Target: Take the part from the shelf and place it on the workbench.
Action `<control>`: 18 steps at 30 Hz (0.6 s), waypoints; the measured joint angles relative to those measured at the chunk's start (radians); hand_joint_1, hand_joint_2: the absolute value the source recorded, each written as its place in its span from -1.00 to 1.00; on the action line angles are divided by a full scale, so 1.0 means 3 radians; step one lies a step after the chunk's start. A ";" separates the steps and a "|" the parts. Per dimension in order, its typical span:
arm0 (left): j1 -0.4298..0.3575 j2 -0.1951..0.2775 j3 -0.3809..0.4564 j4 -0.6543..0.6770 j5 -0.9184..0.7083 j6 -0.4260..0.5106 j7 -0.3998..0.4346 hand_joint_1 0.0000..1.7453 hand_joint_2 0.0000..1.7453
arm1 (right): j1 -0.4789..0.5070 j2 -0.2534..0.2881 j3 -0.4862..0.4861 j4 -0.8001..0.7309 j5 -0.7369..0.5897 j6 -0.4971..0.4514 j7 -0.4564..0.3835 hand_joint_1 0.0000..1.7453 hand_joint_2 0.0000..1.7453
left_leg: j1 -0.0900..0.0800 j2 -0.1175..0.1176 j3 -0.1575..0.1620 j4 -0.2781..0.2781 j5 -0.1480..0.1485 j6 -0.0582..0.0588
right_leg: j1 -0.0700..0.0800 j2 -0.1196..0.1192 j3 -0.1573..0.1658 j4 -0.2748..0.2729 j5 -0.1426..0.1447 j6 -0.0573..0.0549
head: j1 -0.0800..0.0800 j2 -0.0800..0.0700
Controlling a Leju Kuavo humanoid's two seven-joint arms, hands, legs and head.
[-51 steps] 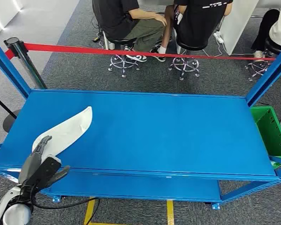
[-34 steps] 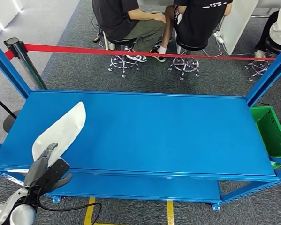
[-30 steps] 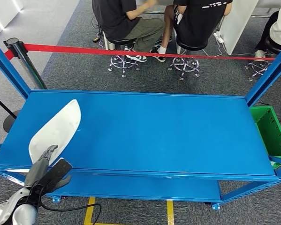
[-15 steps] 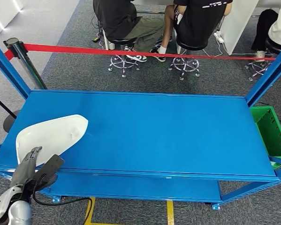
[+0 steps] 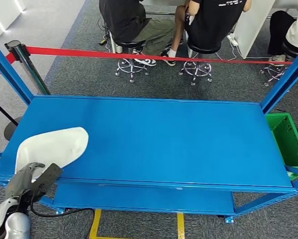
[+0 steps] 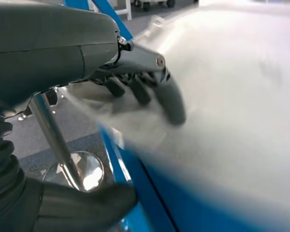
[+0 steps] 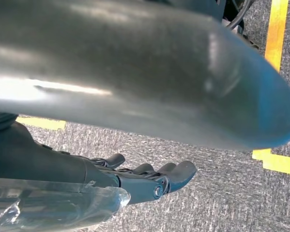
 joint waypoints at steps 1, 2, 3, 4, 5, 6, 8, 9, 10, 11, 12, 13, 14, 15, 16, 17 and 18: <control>0.0000 0.0000 0.0007 0.0000 0.0000 0.0005 -0.0010 1.00 1.00 | 0.0000 0.0000 0.0000 0.0000 0.0001 -0.0002 0.0000 -1.00 -1.00 | -0.0001 -0.0004 0.0001 -0.0002 0.0001 0.0000 | 0.0000 -0.0006 0.0002 0.0000 -0.0001 0.0000 | 0.0000 0.0000; -0.0002 0.0000 0.0013 0.0000 0.0000 0.0010 -0.0017 1.00 1.00 | -0.0001 0.0000 0.0000 0.0000 0.0001 -0.0003 0.0000 -1.00 -1.00 | -0.0001 -0.0009 0.0003 -0.0003 0.0001 0.0001 | -0.0001 -0.0012 0.0005 0.0000 -0.0003 0.0000 | 0.0000 0.0000; -0.0009 0.0000 0.0017 0.0000 0.0001 0.0014 -0.0022 1.00 1.00 | -0.0004 0.0000 0.0000 0.0000 0.0002 -0.0004 0.0000 -1.00 -1.00 | -0.0001 -0.0013 0.0005 -0.0005 0.0002 0.0001 | -0.0001 -0.0017 0.0007 0.0000 -0.0004 0.0000 | 0.0000 0.0000; -0.0019 0.0000 0.0019 -0.0001 0.0002 0.0019 -0.0024 1.00 1.00 | -0.0007 0.0001 0.0000 0.0000 0.0002 -0.0004 0.0000 -1.00 -1.00 | -0.0001 -0.0016 0.0008 -0.0006 0.0003 0.0000 | -0.0001 -0.0020 0.0010 -0.0001 -0.0005 0.0000 | 0.0000 0.0000; -0.0031 0.0001 0.0019 -0.0003 0.0005 0.0026 -0.0026 1.00 1.00 | -0.0011 0.0001 0.0000 0.0000 0.0002 -0.0004 0.0000 -1.00 -1.00 | -0.0001 -0.0016 0.0013 -0.0008 0.0003 0.0000 | -0.0001 -0.0020 0.0013 0.0000 -0.0005 -0.0001 | 0.0000 0.0000; -0.0042 0.0001 0.0017 -0.0005 0.0009 0.0031 -0.0028 1.00 1.00 | -0.0013 0.0001 0.0000 0.0000 0.0003 -0.0005 0.0000 -1.00 -1.00 | -0.0002 -0.0016 0.0018 -0.0010 0.0004 -0.0001 | -0.0001 -0.0018 0.0017 0.0000 -0.0004 -0.0001 | 0.0000 0.0000; -0.0057 0.0002 0.0002 -0.0015 0.0018 0.0042 -0.0033 1.00 1.00 | -0.0013 0.0002 -0.0001 0.0000 0.0004 -0.0008 0.0002 -1.00 -1.00 | -0.0002 -0.0016 0.0026 -0.0014 0.0005 -0.0003 | -0.0001 -0.0014 0.0022 0.0000 -0.0003 -0.0002 | 0.0000 0.0000; -0.0060 0.0002 -0.0010 -0.0021 0.0021 0.0045 -0.0033 1.00 1.00 | -0.0013 0.0003 -0.0002 0.0000 0.0005 -0.0010 0.0004 -1.00 -1.00 | -0.0003 -0.0015 0.0028 -0.0014 0.0006 -0.0004 | -0.0002 -0.0013 0.0024 0.0000 -0.0003 -0.0002 | 0.0000 0.0000; -0.0062 0.0003 -0.0023 -0.0028 0.0022 0.0046 -0.0033 1.00 1.00 | -0.0013 0.0004 -0.0005 0.0000 0.0006 -0.0014 0.0007 -1.00 -1.00 | -0.0003 -0.0015 0.0029 -0.0014 0.0007 -0.0005 | -0.0002 -0.0013 0.0024 0.0000 -0.0003 -0.0002 | 0.0000 0.0000; -0.0063 0.0003 -0.0034 -0.0036 0.0022 0.0046 -0.0033 1.00 1.00 | -0.0014 0.0006 -0.0009 0.0000 0.0007 -0.0017 0.0011 -1.00 -1.00 | -0.0003 -0.0015 0.0030 -0.0014 0.0008 -0.0006 | -0.0002 -0.0013 0.0025 0.0000 -0.0003 -0.0002 | 0.0000 0.0000; -0.0063 0.0003 -0.0044 -0.0042 0.0022 0.0046 -0.0033 1.00 1.00 | -0.0014 0.0007 -0.0013 0.0000 0.0007 -0.0019 0.0014 -1.00 -1.00 | -0.0003 -0.0015 0.0030 -0.0014 0.0008 -0.0007 | -0.0002 -0.0013 0.0025 0.0000 -0.0003 -0.0002 | 0.0000 0.0000; -0.0064 0.0003 -0.0050 -0.0047 0.0022 0.0046 -0.0033 1.00 1.00 | -0.0015 0.0009 -0.0018 0.0000 0.0008 -0.0021 0.0018 -1.00 -1.00 | -0.0003 -0.0015 0.0030 -0.0014 0.0008 -0.0007 | -0.0002 -0.0013 0.0025 0.0000 -0.0003 -0.0002 | 0.0000 0.0000; -0.0065 0.0003 -0.0055 -0.0051 0.0022 0.0046 -0.0033 1.00 1.00 | -0.0015 0.0010 -0.0021 0.0000 0.0008 -0.0021 0.0022 -1.00 -1.00 | -0.0003 -0.0016 0.0030 -0.0015 0.0008 -0.0007 | -0.0002 -0.0013 0.0025 0.0000 -0.0003 -0.0002 | 0.0000 0.0000; -0.0065 0.0003 -0.0060 -0.0053 0.0022 0.0046 -0.0033 1.00 1.00 | -0.0015 0.0010 -0.0023 0.0000 0.0008 -0.0022 0.0024 -1.00 -1.00 | -0.0003 -0.0016 0.0030 -0.0015 0.0008 -0.0008 | -0.0002 -0.0013 0.0025 0.0000 -0.0004 -0.0003 | 0.0000 0.0000; -0.0065 0.0003 -0.0066 -0.0057 0.0026 0.0049 -0.0033 1.00 1.00 | -0.0016 0.0010 -0.0024 0.0000 0.0008 -0.0022 0.0026 -1.00 -1.00 | -0.0003 -0.0016 0.0030 -0.0015 0.0007 -0.0008 | -0.0002 -0.0014 0.0025 0.0000 -0.0004 -0.0003 | 0.0000 0.0000; -0.0064 0.0003 -0.0077 -0.0064 0.0032 0.0055 -0.0034 1.00 1.00 | -0.0016 0.0010 -0.0026 0.0000 0.0008 -0.0023 0.0026 -1.00 -1.00 | -0.0003 -0.0016 0.0029 -0.0015 0.0007 -0.0008 | -0.0002 -0.0014 0.0025 0.0000 -0.0005 -0.0004 | 0.0000 0.0000; -0.0060 0.0004 -0.0091 -0.0073 0.0042 0.0064 -0.0038 1.00 1.00 | -0.0016 0.0010 -0.0029 0.0000 0.0008 -0.0024 0.0026 -1.00 -1.00 | -0.0003 -0.0016 0.0029 -0.0015 0.0007 -0.0008 | -0.0002 -0.0014 0.0025 0.0000 -0.0006 -0.0006 | -0.0001 0.0000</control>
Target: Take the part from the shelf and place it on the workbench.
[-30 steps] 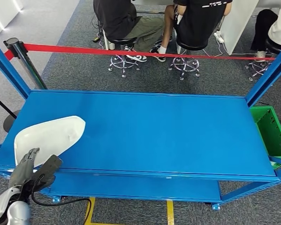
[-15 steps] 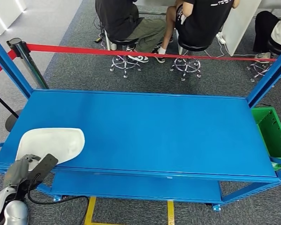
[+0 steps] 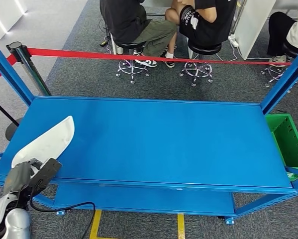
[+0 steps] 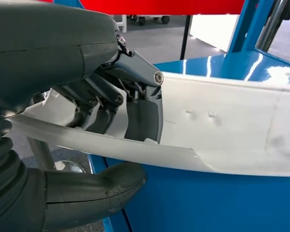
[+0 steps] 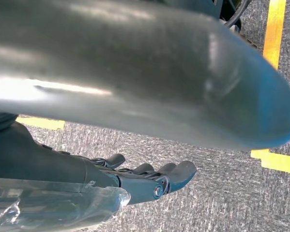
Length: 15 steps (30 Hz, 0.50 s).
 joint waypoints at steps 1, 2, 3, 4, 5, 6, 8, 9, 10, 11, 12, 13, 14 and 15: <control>0.0006 0.0001 -0.0015 -0.0012 0.0015 0.0012 -0.0007 1.00 1.00 | -0.0001 0.0000 -0.0004 0.0000 0.0000 -0.0001 0.0000 -1.00 -1.00 | 0.0000 0.0000 0.0000 0.0000 0.0000 0.0000 | 0.0000 0.0000 0.0000 0.0000 -0.0001 -0.0001 | 0.0000 0.0000; 0.0015 0.0002 -0.0029 -0.0025 0.0031 0.0025 -0.0017 1.00 1.00 | -0.0001 0.0002 -0.0011 0.0000 -0.0001 -0.0002 0.0000 -1.00 -1.00 | 0.0000 0.0000 0.0000 0.0000 0.0000 0.0000 | 0.0000 -0.0001 0.0000 0.0000 -0.0002 -0.0002 | 0.0000 0.0000; 0.0028 0.0002 -0.0042 -0.0039 0.0052 0.0039 -0.0032 1.00 1.00 | -0.0001 0.0004 -0.0017 0.0000 -0.0002 -0.0003 0.0000 -1.00 -1.00 | 0.0000 0.0000 -0.0001 -0.0001 -0.0001 0.0000 | 0.0000 -0.0001 -0.0001 0.0000 -0.0002 -0.0003 | 0.0000 0.0000; 0.0045 0.0002 -0.0057 -0.0056 0.0078 0.0050 -0.0052 1.00 1.00 | -0.0001 0.0006 -0.0022 0.0000 -0.0003 -0.0005 -0.0001 -1.00 -1.00 | 0.0000 0.0000 -0.0001 -0.0001 -0.0001 -0.0001 | 0.0000 -0.0001 -0.0001 0.0000 -0.0002 -0.0003 | 0.0000 0.0000; 0.0067 0.0002 -0.0078 -0.0076 0.0110 0.0060 -0.0081 1.00 1.00 | -0.0001 0.0009 -0.0028 0.0000 -0.0003 -0.0007 -0.0001 -1.00 -1.00 | 0.0000 0.0000 -0.0002 -0.0001 -0.0001 -0.0001 | 0.0000 -0.0001 -0.0002 0.0000 -0.0003 -0.0003 | 0.0000 0.0000; 0.0090 0.0000 -0.0101 -0.0098 0.0146 0.0070 -0.0123 1.00 1.00 | -0.0001 0.0012 -0.0033 0.0000 -0.0004 -0.0009 -0.0002 -1.00 -1.00 | 0.0000 0.0000 -0.0002 -0.0001 -0.0001 -0.0001 | 0.0000 -0.0001 -0.0002 0.0000 -0.0003 -0.0003 | 0.0000 0.0000; 0.0136 -0.0003 -0.0148 -0.0147 0.0214 0.0100 -0.0235 1.00 1.00 | 0.0000 0.0018 -0.0046 0.0000 -0.0006 -0.0013 -0.0010 -1.00 -1.00 | 0.0000 0.0000 -0.0004 -0.0001 -0.0002 -0.0001 | 0.0000 -0.0001 -0.0003 0.0000 -0.0003 -0.0003 | 0.0000 0.0000; 0.0156 -0.0004 -0.0168 -0.0174 0.0247 0.0118 -0.0295 1.00 1.00 | 0.0000 0.0022 -0.0051 0.0000 -0.0004 -0.0015 -0.0016 -1.00 -1.00 | 0.0000 0.0000 -0.0004 -0.0001 -0.0002 -0.0002 | 0.0000 -0.0001 -0.0004 0.0000 -0.0003 -0.0003 | 0.0000 0.0000; 0.0177 -0.0005 -0.0184 -0.0202 0.0284 0.0140 -0.0353 1.00 1.00 | 0.0001 0.0026 -0.0053 0.0000 0.0001 -0.0017 -0.0022 -1.00 -1.00 | 0.0000 0.0000 -0.0004 -0.0001 -0.0002 -0.0002 | 0.0000 0.0000 -0.0004 0.0000 -0.0003 -0.0003 | 0.0000 0.0000; 0.0199 -0.0006 -0.0196 -0.0230 0.0326 0.0161 -0.0404 1.00 1.00 | 0.0002 0.0032 -0.0054 0.0000 0.0009 -0.0020 -0.0028 -1.00 -1.00 | 0.0000 0.0000 -0.0005 -0.0001 -0.0002 -0.0002 | 0.0000 0.0000 -0.0004 0.0000 -0.0003 -0.0003 | 0.0000 0.0000; 0.0220 -0.0008 -0.0199 -0.0256 0.0370 0.0180 -0.0449 1.00 1.00 | 0.0002 0.0038 -0.0054 0.0000 0.0016 -0.0024 -0.0033 -1.00 -1.00 | 0.0000 0.0000 -0.0005 -0.0001 -0.0003 -0.0003 | 0.0000 0.0000 -0.0005 0.0000 -0.0003 -0.0003 | 0.0000 0.0000; 0.0241 -0.0010 -0.0198 -0.0278 0.0408 0.0197 -0.0485 1.00 1.00 | 0.0002 0.0046 -0.0054 0.0000 0.0024 -0.0029 -0.0037 -1.00 -1.00 | 0.0000 0.0000 -0.0005 -0.0001 -0.0003 -0.0003 | 0.0000 0.0000 -0.0005 0.0000 -0.0003 -0.0003 | 0.0000 0.0000; 0.0261 -0.0013 -0.0195 -0.0296 0.0435 0.0209 -0.0509 1.00 1.00 | 0.0003 0.0053 -0.0054 0.0000 0.0030 -0.0032 -0.0040 -1.00 -1.00 | 0.0000 0.0000 -0.0005 -0.0001 -0.0003 -0.0003 | 0.0000 0.0000 -0.0005 0.0000 -0.0003 -0.0003 | 0.0000 0.0000; 0.0278 -0.0016 -0.0191 -0.0311 0.0450 0.0216 -0.0523 1.00 1.00 | 0.0003 0.0060 -0.0054 0.0000 0.0035 -0.0036 -0.0041 -1.00 -1.00 | 0.0000 0.0000 -0.0005 -0.0001 -0.0003 -0.0003 | 0.0000 -0.0001 -0.0005 0.0000 -0.0004 -0.0003 | 0.0000 0.0000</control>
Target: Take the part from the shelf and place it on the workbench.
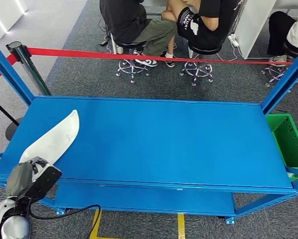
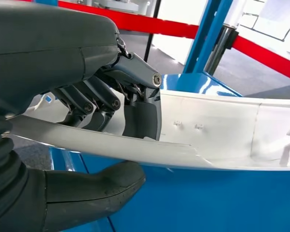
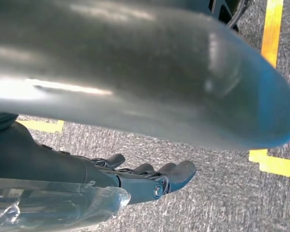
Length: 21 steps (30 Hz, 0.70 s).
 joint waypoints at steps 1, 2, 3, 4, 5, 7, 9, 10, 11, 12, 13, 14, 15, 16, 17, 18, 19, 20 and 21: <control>0.0014 -0.0002 0.0004 -0.0011 0.0013 0.0005 -0.0011 1.00 1.00 | -0.0001 0.0006 0.0000 0.0000 0.0005 -0.0002 0.0000 -1.00 -1.00 | 0.0000 0.0000 0.0000 0.0000 0.0000 0.0000 | 0.0000 0.0000 0.0000 0.0000 0.0000 0.0000 | 0.0000 0.0000; 0.0024 -0.0004 0.0007 -0.0018 0.0029 0.0010 -0.0026 1.00 1.00 | -0.0001 0.0010 0.0000 0.0000 0.0011 -0.0005 -0.0001 -1.00 -1.00 | 0.0000 0.0000 0.0000 0.0000 0.0000 0.0000 | 0.0000 -0.0001 0.0000 0.0000 -0.0001 0.0000 | 0.0000 0.0000; 0.0032 -0.0006 0.0012 -0.0025 0.0050 0.0015 -0.0050 1.00 1.00 | -0.0002 0.0013 0.0000 0.0000 0.0018 -0.0010 -0.0002 -1.00 -1.00 | 0.0000 0.0000 0.0000 0.0000 0.0000 0.0000 | 0.0000 -0.0001 0.0000 0.0000 -0.0001 0.0000 | 0.0000 0.0000; 0.0036 -0.0008 0.0017 -0.0030 0.0073 0.0020 -0.0083 1.00 1.00 | -0.0002 0.0016 0.0000 0.0000 0.0023 -0.0016 -0.0005 -1.00 -1.00 | 0.0000 0.0000 0.0000 0.0000 0.0000 0.0000 | 0.0000 -0.0001 0.0000 0.0000 -0.0001 0.0000 | 0.0000 0.0000; 0.0039 -0.0010 0.0021 -0.0035 0.0095 0.0024 -0.0122 1.00 1.00 | -0.0002 0.0018 0.0000 0.0000 0.0030 -0.0022 -0.0011 -1.00 -1.00 | 0.0000 0.0000 0.0000 0.0000 0.0000 0.0000 | 0.0000 -0.0001 0.0000 0.0000 -0.0001 0.0000 | 0.0000 0.0000; 0.0040 -0.0014 0.0028 -0.0045 0.0120 0.0028 -0.0200 1.00 1.00 | -0.0004 0.0021 0.0000 0.0000 0.0037 -0.0034 -0.0023 -1.00 -1.00 | 0.0000 0.0000 0.0000 -0.0001 0.0000 0.0000 | 0.0000 -0.0001 0.0000 0.0000 -0.0001 0.0000 | 0.0000 0.0000; 0.0040 -0.0017 0.0025 -0.0053 0.0128 0.0031 -0.0251 1.00 1.00 | -0.0005 0.0021 0.0000 0.0000 0.0033 -0.0042 -0.0040 -1.00 -1.00 | 0.0000 0.0000 0.0000 0.0000 0.0000 0.0000 | 0.0000 -0.0001 -0.0001 0.0000 -0.0001 0.0000 | 0.0001 0.0000; 0.0039 -0.0018 0.0013 -0.0059 0.0128 0.0041 -0.0257 1.00 1.00 | -0.0005 0.0021 -0.0002 0.0000 0.0024 -0.0045 -0.0049 -1.00 -1.00 | 0.0000 0.0000 0.0000 0.0000 0.0000 0.0000 | 0.0000 -0.0001 -0.0001 0.0000 -0.0001 0.0000 | 0.0000 0.0000; 0.0038 -0.0018 -0.0012 -0.0068 0.0129 0.0059 -0.0248 1.00 1.00 | -0.0005 0.0021 -0.0005 0.0000 0.0010 -0.0046 -0.0056 -1.00 -1.00 | 0.0000 0.0000 0.0000 0.0000 0.0000 0.0000 | 0.0000 -0.0001 -0.0001 0.0000 -0.0001 0.0000 | 0.0001 0.0000; 0.0037 -0.0018 -0.0056 -0.0082 0.0128 0.0085 -0.0225 1.00 1.00 | -0.0005 0.0021 -0.0014 0.0000 -0.0006 -0.0046 -0.0062 -1.00 -1.00 | 0.0000 0.0000 0.0000 0.0000 0.0000 0.0000 | 0.0000 -0.0001 -0.0002 0.0000 -0.0001 0.0000 | 0.0000 0.0000; 0.0035 -0.0018 -0.0114 -0.0097 0.0127 0.0114 -0.0195 1.00 1.00 | -0.0005 0.0020 -0.0026 -0.0001 -0.0020 -0.0043 -0.0064 -1.00 -1.00 | 0.0000 0.0000 0.0000 0.0000 0.0000 0.0000 | -0.0001 -0.0001 -0.0001 0.0000 -0.0001 0.0000 | 0.0001 0.0000; 0.0034 -0.0018 -0.0183 -0.0114 0.0124 0.0140 -0.0162 1.00 1.00 | -0.0005 0.0020 -0.0040 -0.0001 -0.0030 -0.0037 -0.0064 -1.00 -1.00 | 0.0000 0.0000 -0.0001 0.0000 0.0000 0.0000 | -0.0001 0.0000 -0.0001 0.0000 -0.0001 0.0000 | 0.0001 0.0000; 0.0033 -0.0017 -0.0255 -0.0131 0.0121 0.0164 -0.0134 1.00 1.00 | -0.0004 0.0020 -0.0054 -0.0001 -0.0037 -0.0030 -0.0062 -1.00 -1.00 | 0.0000 0.0000 -0.0001 0.0000 0.0000 0.0000 | -0.0001 0.0000 -0.0001 0.0000 -0.0001 0.0000 | 0.0000 0.0000; 0.0034 -0.0017 -0.0321 -0.0149 0.0120 0.0185 -0.0119 1.00 1.00 | -0.0002 0.0020 -0.0066 -0.0001 -0.0040 -0.0022 -0.0058 -1.00 -1.00 | 0.0000 0.0000 -0.0001 0.0000 0.0000 0.0000 | -0.0001 0.0001 -0.0001 0.0000 0.0000 0.0001 | 0.0000 0.0000; 0.0035 -0.0016 -0.0381 -0.0170 0.0121 0.0205 -0.0108 1.00 1.00 | 0.0000 0.0021 -0.0075 -0.0001 -0.0041 -0.0014 -0.0054 -1.00 -1.00 | -0.0006 0.0000 -0.0002 0.0006 -0.0006 0.0008 | -0.0006 0.0001 0.0001 -0.0012 0.0003 0.0008 | 0.0000 0.0000; 0.0040 -0.0014 -0.0437 -0.0195 0.0129 0.0225 -0.0099 1.00 1.00 | 0.0002 0.0021 -0.0081 -0.0001 -0.0042 -0.0009 -0.0052 -1.00 -1.00 | -0.0012 0.0001 -0.0002 0.0002 -0.0011 0.0024 | -0.0012 0.0002 0.0006 -0.0030 0.0010 0.0021 | -0.0001 0.0000; 0.0047 -0.0013 -0.0486 -0.0224 0.0146 0.0243 -0.0088 1.00 1.00 | 0.0001 0.0022 -0.0086 -0.0001 -0.0042 -0.0006 -0.0050 -1.00 -1.00 | -0.0016 0.0001 0.0007 -0.0020 -0.0009 0.0045 | -0.0017 0.0002 0.0018 -0.0052 0.0016 0.0038 | -0.0003 0.0000; 0.0057 -0.0013 -0.0533 -0.0259 0.0168 0.0258 -0.0070 1.00 1.00 | 0.0000 0.0023 -0.0090 -0.0002 -0.0042 -0.0005 -0.0050 -1.00 -1.00 | -0.0015 0.0003 0.0027 -0.0057 0.0003 0.0067 | -0.0021 -0.0002 0.0026 -0.0063 0.0019 0.0052 | -0.0001 0.0000; 0.0067 -0.0015 -0.0576 -0.0296 0.0193 0.0271 -0.0046 1.00 1.00 | -0.0002 0.0023 -0.0093 -0.0004 -0.0042 -0.0005 -0.0050 -1.00 -1.00 | -0.0007 0.0007 0.0052 -0.0104 0.0027 0.0085 | -0.0019 -0.0008 0.0010 -0.0023 -0.0006 0.0058 | 0.0000 0.0000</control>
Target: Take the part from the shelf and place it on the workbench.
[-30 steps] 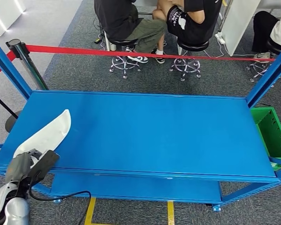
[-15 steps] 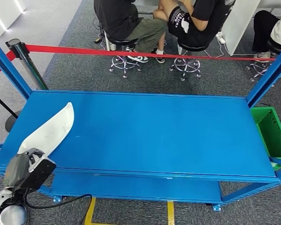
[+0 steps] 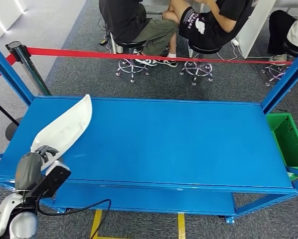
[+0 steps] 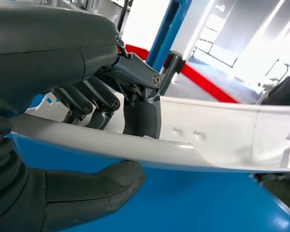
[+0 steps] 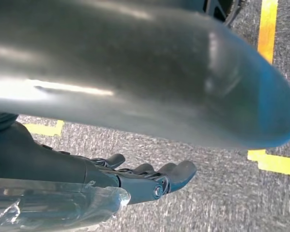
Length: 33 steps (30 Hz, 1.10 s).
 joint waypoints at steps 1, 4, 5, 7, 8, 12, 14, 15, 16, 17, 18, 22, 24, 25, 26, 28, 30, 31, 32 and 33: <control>0.0008 -0.0003 -0.0038 -0.0032 0.0021 0.0008 0.0023 1.00 1.00 | -0.0002 0.0000 -0.0005 -0.0001 0.0000 0.0000 0.0000 -1.00 -1.00 | 0.0006 0.0005 0.0022 -0.0037 0.0022 0.0010 | 0.0003 -0.0006 -0.0053 0.0109 -0.0062 -0.0001 | 0.0005 0.0000; 0.0029 -0.0006 -0.0130 -0.0087 0.0051 0.0017 0.0057 1.00 1.00 | 0.0000 0.0000 -0.0017 -0.0003 0.0009 -0.0001 0.0000 -1.00 -1.00 | 0.0007 0.0016 0.0038 -0.0059 0.0039 0.0017 | 0.0002 -0.0013 -0.0425 0.0770 -0.0356 0.0006 | 0.0013 0.0000; 0.0040 -0.0007 -0.0150 -0.0096 0.0058 0.0019 0.0059 1.00 1.00 | 0.0003 0.0000 -0.0018 -0.0003 0.0017 -0.0002 0.0001 -1.00 -1.00 | 0.0007 0.0016 0.0038 -0.0057 0.0035 0.0013 | -0.0001 -0.0014 -0.0523 0.0919 -0.0380 0.0013 | 0.0012 0.0000; 0.0071 -0.0010 -0.0169 -0.0120 0.0082 0.0033 0.0044 1.00 1.00 | 0.0007 0.0000 -0.0018 -0.0004 0.0047 -0.0008 0.0002 -1.00 -1.00 | 0.0019 0.0014 0.0041 -0.0042 0.0021 -0.0014 | -0.0013 -0.0017 -0.0526 0.0818 -0.0214 0.0031 | 0.0012 0.0000; 0.0091 -0.0014 -0.0169 -0.0133 0.0098 0.0044 0.0026 1.00 1.00 | 0.0006 0.0000 -0.0018 -0.0004 0.0063 -0.0012 0.0001 -1.00 -1.00 | 0.0030 0.0013 0.0040 -0.0019 0.0006 -0.0039 | -0.0026 -0.0019 -0.0441 0.0601 -0.0067 0.0045 | 0.0013 0.0000; 0.0154 -0.0023 -0.0146 -0.0171 0.0173 0.0077 -0.0090 1.00 1.00 | -0.0009 0.0038 -0.0017 0.0000 0.0107 -0.0034 -0.0018 -1.00 -1.00 | 0.0020 -0.0001 -0.0018 0.0105 -0.0041 -0.0150 | -0.0040 0.0008 -0.0302 0.0223 0.0150 -0.0015 | 0.0021 0.0000; 0.0170 -0.0026 -0.0124 -0.0175 0.0185 0.0084 -0.0125 1.00 1.00 | -0.0012 0.0042 -0.0017 -0.0001 0.0119 -0.0043 -0.0023 -1.00 -1.00 | 0.0028 -0.0002 -0.0039 0.0111 -0.0030 -0.0182 | -0.0037 0.0010 -0.0339 0.0243 0.0173 -0.0084 | 0.0009 0.0000; 0.0177 -0.0028 -0.0112 -0.0176 0.0185 0.0086 -0.0133 1.00 1.00 | -0.0015 0.0042 -0.0017 -0.0001 0.0121 -0.0043 -0.0026 -1.00 -1.00 | 0.0033 0.0000 -0.0058 0.0139 -0.0065 -0.0197 | -0.0035 0.0008 -0.0357 0.0245 0.0188 -0.0113 | 0.0005 0.0000; 0.0182 -0.0030 -0.0102 -0.0176 0.0184 0.0086 -0.0137 1.00 1.00 | -0.0018 0.0042 -0.0017 0.0000 0.0122 -0.0042 -0.0028 -1.00 -1.00 | 0.0035 0.0002 -0.0098 0.0224 -0.0144 -0.0208 | -0.0035 0.0004 -0.0377 0.0243 0.0206 -0.0140 | 0.0000 0.0000; 0.0186 -0.0031 -0.0093 -0.0175 0.0183 0.0086 -0.0139 1.00 1.00 | -0.0021 0.0042 -0.0017 0.0000 0.0123 -0.0039 -0.0031 -1.00 -1.00 | 0.0035 0.0005 -0.0163 0.0376 -0.0262 -0.0216 | -0.0034 -0.0001 -0.0400 0.0241 0.0224 -0.0163 | -0.0008 0.0000; 0.0187 -0.0032 -0.0087 -0.0175 0.0181 0.0087 -0.0139 1.00 1.00 | -0.0024 0.0042 -0.0017 0.0000 0.0123 -0.0034 -0.0035 -1.00 -1.00 | 0.0034 0.0007 -0.0251 0.0592 -0.0406 -0.0221 | -0.0030 -0.0006 -0.0429 0.0241 0.0243 -0.0179 | -0.0015 0.0000; 0.0188 -0.0035 -0.0074 -0.0172 0.0159 0.0087 -0.0142 1.00 1.00 | -0.0023 0.0042 -0.0017 0.0000 0.0121 -0.0010 -0.0048 -1.00 -1.00 | 0.0030 0.0007 -0.0317 0.0966 -0.0572 -0.0201 | -0.0012 -0.0017 -0.0552 0.0241 0.0334 -0.0181 | -0.0022 0.0000; 0.0187 -0.0036 -0.0073 -0.0172 0.0152 0.0087 -0.0144 1.00 1.00 | -0.0026 0.0042 -0.0018 0.0000 0.0120 -0.0005 -0.0055 -1.00 -1.00 | 0.0028 0.0007 -0.0022 0.0528 -0.0421 -0.0175 | -0.0011 -0.0013 -0.0599 0.0242 0.0386 -0.0161 | -0.0024 0.0000; 0.0185 -0.0037 -0.0073 -0.0172 0.0150 0.0087 -0.0145 1.00 1.00 | -0.0027 0.0042 -0.0018 0.0000 0.0119 -0.0004 -0.0058 -1.00 -1.00 | 0.0023 0.0007 0.0104 0.0317 -0.0369 -0.0167 | -0.0007 -0.0011 -0.0617 0.0242 0.0411 -0.0145 | -0.0024 0.0000; 0.0184 -0.0037 -0.0074 -0.0172 0.0149 0.0087 -0.0147 1.00 1.00 | -0.0027 0.0042 -0.0018 0.0000 0.0119 -0.0004 -0.0059 -1.00 -1.00 | 0.0016 0.0006 0.0183 0.0173 -0.0339 -0.0157 | -0.0005 -0.0010 -0.0628 0.0236 0.0438 -0.0125 | -0.0022 0.0000; 0.0185 -0.0040 -0.0070 -0.0172 0.0145 0.0087 -0.0150 1.00 1.00 | -0.0025 0.0041 -0.0018 0.0000 0.0119 -0.0002 -0.0061 -1.00 -1.00 | -0.0006 0.0003 0.0191 0.0108 -0.0306 -0.0131 | -0.0006 -0.0008 -0.0629 0.0197 0.0497 -0.0075 | -0.0019 0.0000; 0.0185 -0.0044 -0.0066 -0.0172 0.0139 0.0087 -0.0152 1.00 1.00 | -0.0021 0.0041 -0.0018 0.0001 0.0119 0.0008 -0.0068 -1.00 -1.00 | -0.0007 0.0018 0.0157 0.0096 -0.0242 -0.0079 | -0.0019 -0.0006 -0.0643 0.0170 0.0518 -0.0030 | -0.0016 0.0000; 0.0184 -0.0046 -0.0068 -0.0172 0.0134 0.0087 -0.0153 1.00 1.00 | -0.0019 0.0041 -0.0018 0.0002 0.0119 0.0016 -0.0073 -1.00 -1.00 | -0.0004 0.0032 0.0135 0.0088 -0.0207 -0.0053 | -0.0022 -0.0007 -0.0668 0.0214 0.0453 -0.0016 | -0.0011 0.0000; 0.0184 -0.0048 -0.0071 -0.0172 0.0128 0.0088 -0.0153 1.00 1.00 | -0.0017 0.0041 -0.0018 0.0003 0.0119 0.0025 -0.0079 -1.00 -1.00 | 0.0000 0.0050 0.0103 0.0081 -0.0171 -0.0030 | -0.0021 -0.0010 -0.0713 0.0334 0.0325 -0.0008 | -0.0005 0.0000; 0.0185 -0.0049 -0.0073 -0.0172 0.0122 0.0088 -0.0153 1.00 1.00 | -0.0018 0.0041 -0.0018 0.0003 0.0119 0.0034 -0.0084 -1.00 -1.00 | -0.0004 0.0068 0.0069 0.0082 -0.0141 -0.0014 | -0.0018 -0.0015 -0.0768 0.0520 0.0154 -0.0003 | 0.0001 0.0000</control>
